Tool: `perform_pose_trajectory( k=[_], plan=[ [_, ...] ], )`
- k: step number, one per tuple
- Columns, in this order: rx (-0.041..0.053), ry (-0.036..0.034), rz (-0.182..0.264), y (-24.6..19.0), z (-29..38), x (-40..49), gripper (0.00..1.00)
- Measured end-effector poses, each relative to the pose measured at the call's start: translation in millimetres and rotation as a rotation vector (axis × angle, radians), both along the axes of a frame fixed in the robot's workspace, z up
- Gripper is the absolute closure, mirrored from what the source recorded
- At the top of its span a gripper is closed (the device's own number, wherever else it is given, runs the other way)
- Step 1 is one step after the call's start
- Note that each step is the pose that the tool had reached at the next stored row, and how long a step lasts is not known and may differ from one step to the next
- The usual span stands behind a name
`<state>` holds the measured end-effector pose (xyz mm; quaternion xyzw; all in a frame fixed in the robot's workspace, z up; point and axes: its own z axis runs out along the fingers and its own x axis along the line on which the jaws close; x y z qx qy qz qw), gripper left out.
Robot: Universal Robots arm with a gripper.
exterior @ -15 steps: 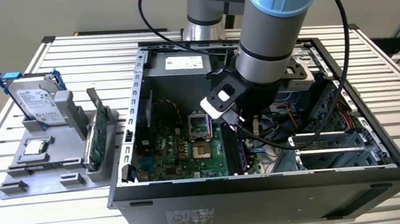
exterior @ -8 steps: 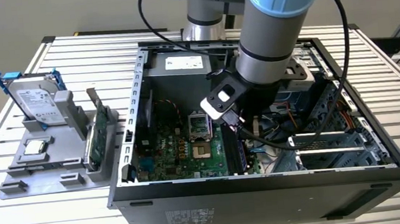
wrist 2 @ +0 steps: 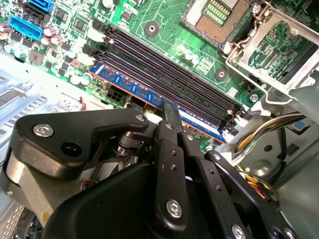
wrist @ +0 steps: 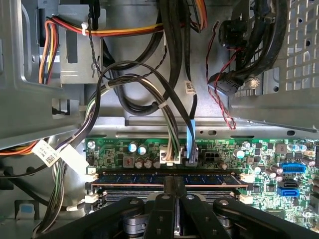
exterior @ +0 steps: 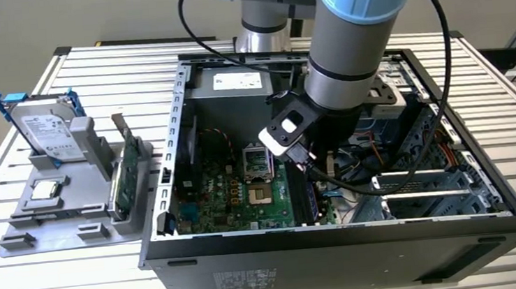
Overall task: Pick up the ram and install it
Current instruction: 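Press down the ram until it locks into place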
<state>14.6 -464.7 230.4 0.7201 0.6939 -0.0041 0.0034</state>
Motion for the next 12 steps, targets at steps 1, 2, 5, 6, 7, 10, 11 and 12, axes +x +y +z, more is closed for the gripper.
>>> perform_pose_trajectory(
  k=[1, 2, 5, 6, 7, 10, 11, 12],
  plan=[
    [0.0003, -0.0001, 0.0, 0.1, -0.6, 0.0, 1.0],
    [0.0001, 0.0, 0.0, 0.0, -1.0, -0.1, 1.0],
    [0.0, 0.0, 0.0, 0.0, -3.4, -0.3, 1.0],
    [0.0, 0.0, 0.0, 0.0, -4.1, -0.3, 1.0],
    [-0.0002, 0.0001, 0.0, 0.0, -4.3, -0.3, 1.0],
    [-0.0003, 0.0001, 0.0, 0.0, -4.4, -0.3, 1.0],
    [-0.0001, 0.0, 0.0, 0.0, -4.5, -0.3, 1.0],
    [-0.0001, 0.0001, 0.0, 0.0, -4.5, -0.3, 1.0]
  ],
)
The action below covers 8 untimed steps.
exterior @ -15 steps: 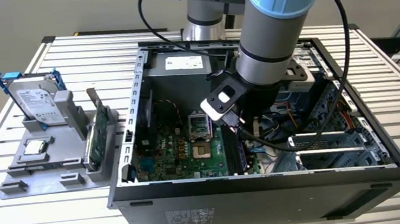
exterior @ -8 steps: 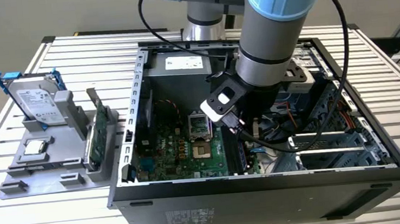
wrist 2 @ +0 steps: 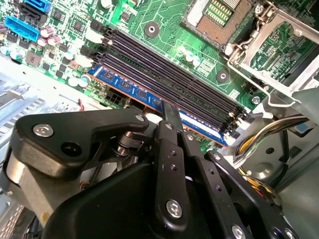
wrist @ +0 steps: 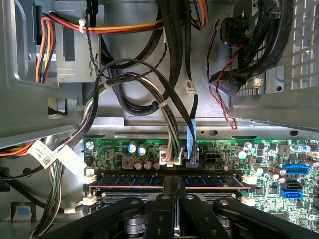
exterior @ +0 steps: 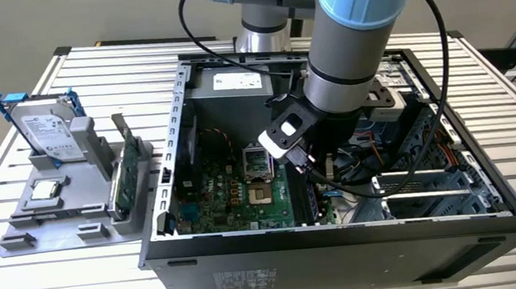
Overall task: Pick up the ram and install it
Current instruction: 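Press down the ram until it locks into place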
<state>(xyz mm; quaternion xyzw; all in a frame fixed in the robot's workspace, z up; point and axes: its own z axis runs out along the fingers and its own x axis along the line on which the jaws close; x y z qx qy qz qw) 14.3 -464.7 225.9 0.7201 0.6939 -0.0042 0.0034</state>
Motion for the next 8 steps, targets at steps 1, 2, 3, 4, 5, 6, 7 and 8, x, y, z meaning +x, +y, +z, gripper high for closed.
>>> perform_pose_trajectory(
  k=[1, 2, 3, 4, 5, 6, 7, 8],
  plan=[
    [0.0, 0.0, 0.0, 0.0, -0.1, 0.0, 1.0],
    [0.0002, -0.0001, 0.0, 0.0, -0.4, 0.0, 1.0],
    [0.0001, -0.0001, 0.0, 0.0, -0.4, 0.0, 1.0],
    [0.0, 0.0, 0.0, 0.0, -0.4, 0.0, 1.0],
    [0.0, 0.0, 0.0, 0.0, -0.4, 0.0, 1.0],
    [-0.0001, 0.0, 0.0, 0.0, -0.5, 0.0, 1.0],
    [-0.0001, 0.0, 0.0, 0.0, -0.5, 0.0, 1.0],
    [0.0, 0.0, 0.0, 0.0, -0.6, 0.0, 1.0]
  ],
)
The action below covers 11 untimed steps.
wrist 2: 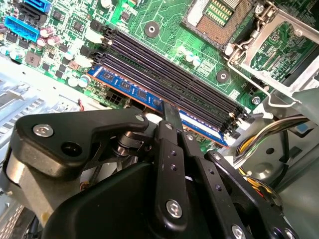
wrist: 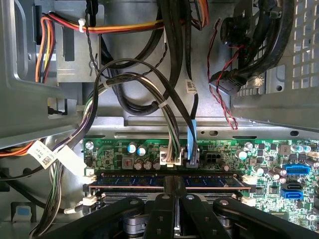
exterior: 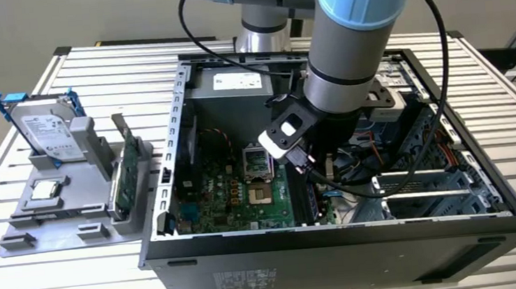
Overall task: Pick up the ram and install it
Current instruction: 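Press down the ram until it locks into place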
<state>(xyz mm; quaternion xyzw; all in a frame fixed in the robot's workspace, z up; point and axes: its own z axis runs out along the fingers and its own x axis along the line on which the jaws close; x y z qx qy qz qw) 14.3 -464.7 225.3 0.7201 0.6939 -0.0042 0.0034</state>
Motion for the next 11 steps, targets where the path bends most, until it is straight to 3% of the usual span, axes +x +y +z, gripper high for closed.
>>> perform_pose_trajectory(
  k=[11],
  plan=[
    [-0.0003, 0.0001, 0.0, -0.1, -3.3, 0.0, 1.0]
  ],
)
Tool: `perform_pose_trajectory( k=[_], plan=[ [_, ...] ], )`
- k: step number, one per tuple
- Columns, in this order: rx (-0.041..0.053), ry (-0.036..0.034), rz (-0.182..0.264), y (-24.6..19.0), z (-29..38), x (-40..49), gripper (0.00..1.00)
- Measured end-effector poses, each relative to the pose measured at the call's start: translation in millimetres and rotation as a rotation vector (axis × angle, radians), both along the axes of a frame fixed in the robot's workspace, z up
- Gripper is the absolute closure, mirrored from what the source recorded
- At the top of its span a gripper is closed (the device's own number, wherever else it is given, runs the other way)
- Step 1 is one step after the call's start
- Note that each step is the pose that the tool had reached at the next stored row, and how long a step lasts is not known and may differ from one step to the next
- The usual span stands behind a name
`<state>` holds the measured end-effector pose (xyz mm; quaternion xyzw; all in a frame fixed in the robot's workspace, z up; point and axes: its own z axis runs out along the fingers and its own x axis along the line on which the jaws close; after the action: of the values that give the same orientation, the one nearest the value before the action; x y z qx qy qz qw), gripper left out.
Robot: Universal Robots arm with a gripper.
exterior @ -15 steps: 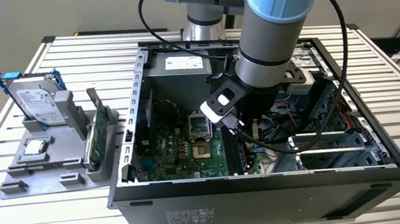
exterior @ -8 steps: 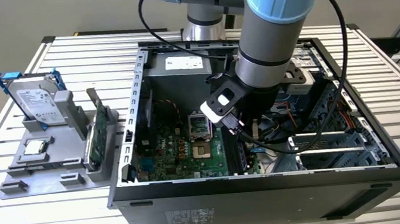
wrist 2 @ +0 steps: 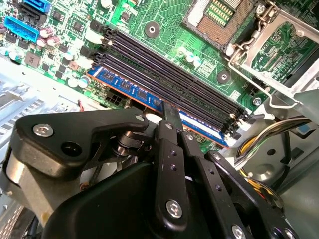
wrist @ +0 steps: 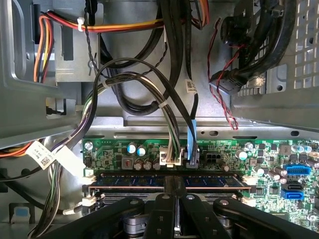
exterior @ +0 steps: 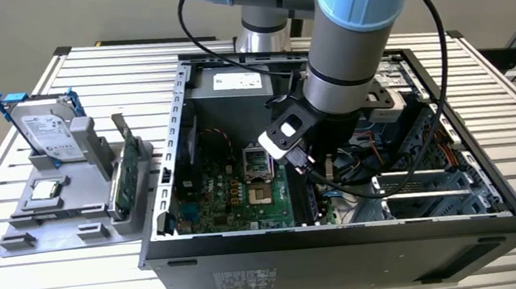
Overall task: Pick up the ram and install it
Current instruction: 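Press down the ram until it locks into place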
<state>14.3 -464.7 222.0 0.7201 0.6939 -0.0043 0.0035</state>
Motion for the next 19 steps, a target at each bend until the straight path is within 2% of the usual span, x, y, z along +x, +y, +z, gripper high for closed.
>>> perform_pose_trajectory(
  k=[11, 19],
  plan=[
    [0.0001, 0.0, 0.0, 0.1, -2.2, 0.0, 1.0],
    [0.0007, 0.0003, 0.0, 0.1, 2.9, 0.1, 1.0]
  ],
)
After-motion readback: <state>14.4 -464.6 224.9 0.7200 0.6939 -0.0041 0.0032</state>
